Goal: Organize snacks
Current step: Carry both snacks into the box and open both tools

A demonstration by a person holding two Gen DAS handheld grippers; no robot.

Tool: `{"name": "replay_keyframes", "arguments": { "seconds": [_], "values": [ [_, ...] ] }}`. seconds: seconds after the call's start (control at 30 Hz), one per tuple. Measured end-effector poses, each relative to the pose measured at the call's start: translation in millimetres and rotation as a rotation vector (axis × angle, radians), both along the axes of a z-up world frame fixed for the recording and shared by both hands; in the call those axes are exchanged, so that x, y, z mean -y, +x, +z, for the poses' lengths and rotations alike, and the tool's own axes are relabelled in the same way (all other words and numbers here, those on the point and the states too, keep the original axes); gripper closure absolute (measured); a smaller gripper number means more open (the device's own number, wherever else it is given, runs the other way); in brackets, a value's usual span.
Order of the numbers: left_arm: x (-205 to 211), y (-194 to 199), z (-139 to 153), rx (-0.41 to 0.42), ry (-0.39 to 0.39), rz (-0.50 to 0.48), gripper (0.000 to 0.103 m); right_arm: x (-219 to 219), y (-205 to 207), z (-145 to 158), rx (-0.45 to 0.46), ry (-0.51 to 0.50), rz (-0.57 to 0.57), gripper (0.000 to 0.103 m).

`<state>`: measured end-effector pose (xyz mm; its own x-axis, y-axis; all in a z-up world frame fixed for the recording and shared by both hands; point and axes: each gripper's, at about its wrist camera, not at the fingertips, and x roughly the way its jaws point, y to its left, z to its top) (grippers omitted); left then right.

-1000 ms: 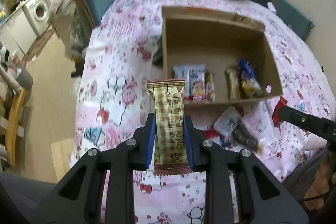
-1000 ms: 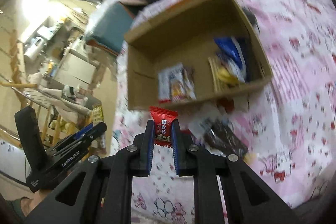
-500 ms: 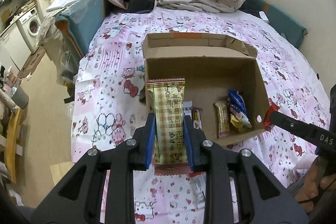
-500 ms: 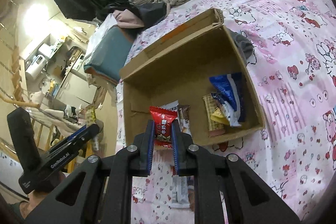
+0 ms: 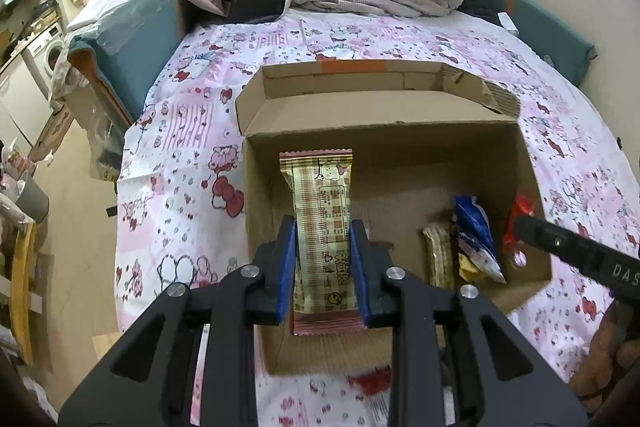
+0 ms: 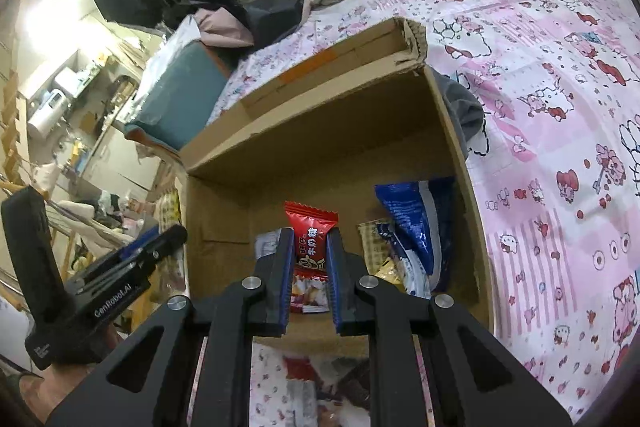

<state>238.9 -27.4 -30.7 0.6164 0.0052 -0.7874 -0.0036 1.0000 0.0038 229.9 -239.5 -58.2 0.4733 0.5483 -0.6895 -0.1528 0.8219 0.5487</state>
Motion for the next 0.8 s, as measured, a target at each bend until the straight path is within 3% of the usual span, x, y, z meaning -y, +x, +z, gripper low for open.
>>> {"name": "replay_keyframes", "arguments": {
  "seconds": [0.4,0.8],
  "values": [
    [-3.9,14.7,-31.6,-0.058,-0.055,0.026,0.08,-10.9,7.7,-31.5,-0.11,-0.021,0.027,0.087],
    [-1.6,15.8,-38.2,-0.088,-0.073,0.023,0.077,-18.2,8.8,-39.2,-0.144,-0.038,0.047,0.086]
  ]
}}
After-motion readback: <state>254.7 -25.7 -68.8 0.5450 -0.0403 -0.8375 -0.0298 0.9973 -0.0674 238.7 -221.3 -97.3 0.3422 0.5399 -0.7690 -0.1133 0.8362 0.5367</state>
